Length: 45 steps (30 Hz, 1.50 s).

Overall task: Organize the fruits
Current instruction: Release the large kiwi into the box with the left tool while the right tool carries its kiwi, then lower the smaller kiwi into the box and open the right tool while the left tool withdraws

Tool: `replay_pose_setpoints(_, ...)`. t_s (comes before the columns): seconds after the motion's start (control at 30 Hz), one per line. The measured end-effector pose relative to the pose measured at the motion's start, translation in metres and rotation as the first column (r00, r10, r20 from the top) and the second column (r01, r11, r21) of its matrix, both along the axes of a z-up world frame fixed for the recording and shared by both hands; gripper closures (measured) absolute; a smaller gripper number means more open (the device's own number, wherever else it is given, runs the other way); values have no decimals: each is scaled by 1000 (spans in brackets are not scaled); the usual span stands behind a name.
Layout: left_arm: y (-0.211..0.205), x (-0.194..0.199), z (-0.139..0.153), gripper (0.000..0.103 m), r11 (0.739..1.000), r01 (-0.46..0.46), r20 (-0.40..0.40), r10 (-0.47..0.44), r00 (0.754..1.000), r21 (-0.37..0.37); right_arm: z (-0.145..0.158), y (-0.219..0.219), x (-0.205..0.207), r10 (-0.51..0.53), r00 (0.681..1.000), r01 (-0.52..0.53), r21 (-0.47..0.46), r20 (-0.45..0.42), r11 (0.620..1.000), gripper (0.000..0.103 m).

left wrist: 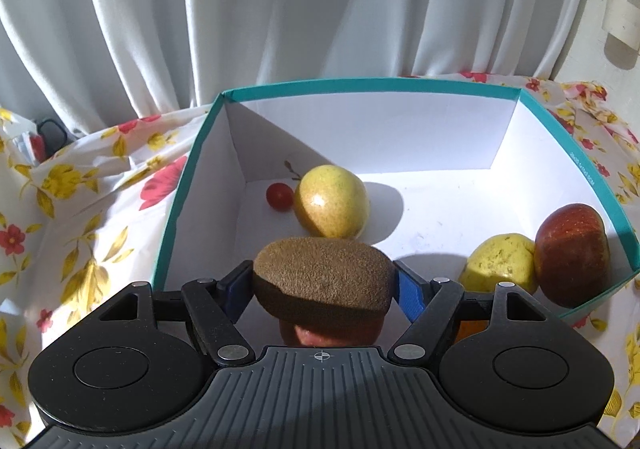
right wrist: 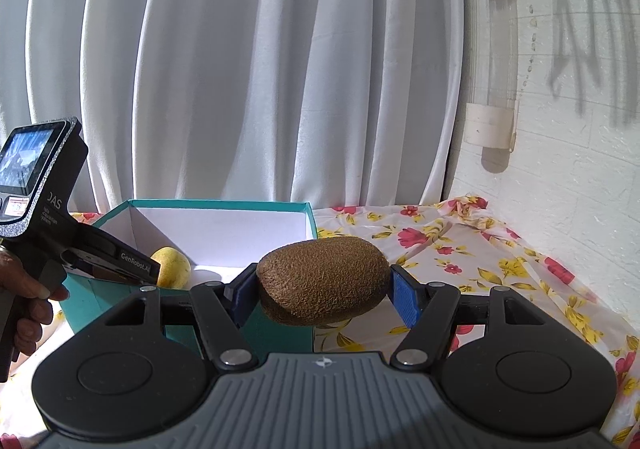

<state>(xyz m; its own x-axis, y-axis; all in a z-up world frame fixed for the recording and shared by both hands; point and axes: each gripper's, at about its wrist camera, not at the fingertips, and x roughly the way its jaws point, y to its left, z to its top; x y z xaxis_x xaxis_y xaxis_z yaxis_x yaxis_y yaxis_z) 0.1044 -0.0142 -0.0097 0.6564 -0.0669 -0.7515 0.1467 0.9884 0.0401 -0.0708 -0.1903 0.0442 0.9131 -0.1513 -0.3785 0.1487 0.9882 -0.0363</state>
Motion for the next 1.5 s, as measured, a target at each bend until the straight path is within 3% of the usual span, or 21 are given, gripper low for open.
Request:
replay_pose_setpoints(0.03,-1,-1,1,23,1000,-4,18,4,1000,8,0,0,0,0,1000,0,-1,-1,1000,35)
replay_pose_setpoints(0.1,0,-2,4,10,1000,-4,35,3,999,6,0,0,0,0,1000,0,1,-1,1000,35)
replay_pose_setpoints(0.37,23,-33,32,2,997,-32,76,38,996,-72,2,0,0,-1,1000,1,0,7,1000,35)
replay_pose_setpoints(0.53,32,-61,45,1,997,-30,126,39,991,-72,4,1,2,10,1000,-10,1,15,1000,35)
replay_pose_setpoints(0.87,34,-83,32,1,999,-43,79,45,996,-22,6,7,11,51,998,-51,-3,26,999,35)
replay_pose_setpoints(1.5,45,-91,28,1,997,-80,33,80,996,-18,-4,22,37,112,994,-112,-26,-6,993,35)
